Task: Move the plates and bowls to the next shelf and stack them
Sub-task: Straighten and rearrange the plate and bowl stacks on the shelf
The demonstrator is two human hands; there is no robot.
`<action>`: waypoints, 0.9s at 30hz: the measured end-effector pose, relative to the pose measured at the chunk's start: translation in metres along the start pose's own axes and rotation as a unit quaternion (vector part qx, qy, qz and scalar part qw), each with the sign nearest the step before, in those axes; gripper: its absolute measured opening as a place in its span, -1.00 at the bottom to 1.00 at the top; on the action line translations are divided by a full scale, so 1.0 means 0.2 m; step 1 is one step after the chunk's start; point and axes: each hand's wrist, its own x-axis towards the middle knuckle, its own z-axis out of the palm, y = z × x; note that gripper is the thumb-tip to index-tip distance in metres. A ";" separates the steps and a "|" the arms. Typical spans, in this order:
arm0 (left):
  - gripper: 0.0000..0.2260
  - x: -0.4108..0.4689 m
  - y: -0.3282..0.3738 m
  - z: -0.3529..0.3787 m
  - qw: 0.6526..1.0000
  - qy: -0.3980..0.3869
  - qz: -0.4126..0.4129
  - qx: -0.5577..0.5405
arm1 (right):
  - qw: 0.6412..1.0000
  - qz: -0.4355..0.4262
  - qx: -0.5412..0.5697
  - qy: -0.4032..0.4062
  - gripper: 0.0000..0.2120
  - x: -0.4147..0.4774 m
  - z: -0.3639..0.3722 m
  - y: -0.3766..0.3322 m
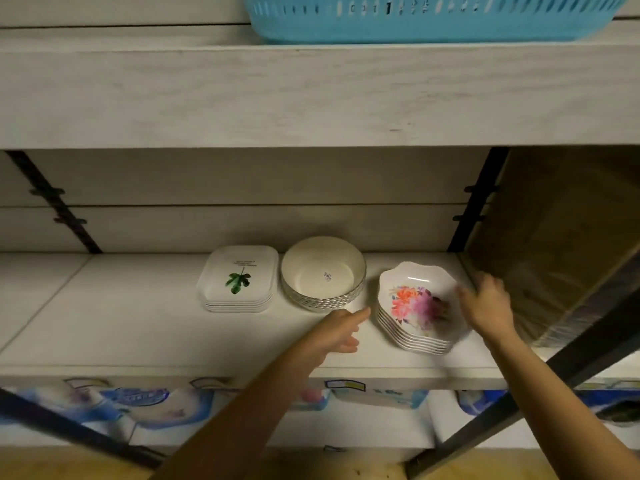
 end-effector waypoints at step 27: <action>-0.63 0.18 0.07 -0.46 0.976 0.145 -0.029 -0.161 | 0.970 -0.021 -0.093 -0.222 -0.54 0.04 0.50 -0.70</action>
